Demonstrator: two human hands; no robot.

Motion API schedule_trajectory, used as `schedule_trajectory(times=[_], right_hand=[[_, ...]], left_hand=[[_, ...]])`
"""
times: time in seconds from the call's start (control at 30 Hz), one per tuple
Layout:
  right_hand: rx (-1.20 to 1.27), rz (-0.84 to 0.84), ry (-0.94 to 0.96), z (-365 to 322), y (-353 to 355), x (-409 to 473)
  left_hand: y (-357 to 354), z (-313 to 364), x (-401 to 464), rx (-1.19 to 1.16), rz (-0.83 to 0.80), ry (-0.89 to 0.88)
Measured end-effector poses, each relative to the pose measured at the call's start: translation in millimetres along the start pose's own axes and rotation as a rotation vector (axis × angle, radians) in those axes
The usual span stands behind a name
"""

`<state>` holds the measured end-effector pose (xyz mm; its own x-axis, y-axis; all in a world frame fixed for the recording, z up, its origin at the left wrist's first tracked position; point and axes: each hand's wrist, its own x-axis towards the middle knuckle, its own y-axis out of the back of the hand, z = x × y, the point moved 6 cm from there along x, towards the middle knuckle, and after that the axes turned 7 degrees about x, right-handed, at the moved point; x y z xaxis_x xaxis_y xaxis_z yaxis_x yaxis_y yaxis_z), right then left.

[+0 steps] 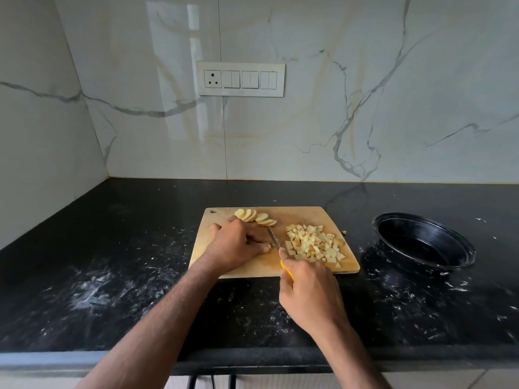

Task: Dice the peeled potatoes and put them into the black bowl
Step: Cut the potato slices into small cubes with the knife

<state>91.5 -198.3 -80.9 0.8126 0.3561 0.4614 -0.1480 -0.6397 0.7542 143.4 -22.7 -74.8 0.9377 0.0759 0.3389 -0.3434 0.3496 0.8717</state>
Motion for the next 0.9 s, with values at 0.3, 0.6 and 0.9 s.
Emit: schedule_trajectory(times=[0.3,0.6,0.9], right_hand=[[0.002,-0.061,0.023,-7.2,1.7,-5.6],[0.023,-0.08,0.018,-4.6,-2.0,-6.1],[0.013,-0.096,0.006,-0.5,-3.9,-3.7]], left_hand=[[-3.9,4.9,1.1,0.061,0.021,-0.041],[-5.2,6.1,0.2,0.084,0.0,-0.045],[-8.0,5.0,1.0,0.074,-0.015,-0.043]])
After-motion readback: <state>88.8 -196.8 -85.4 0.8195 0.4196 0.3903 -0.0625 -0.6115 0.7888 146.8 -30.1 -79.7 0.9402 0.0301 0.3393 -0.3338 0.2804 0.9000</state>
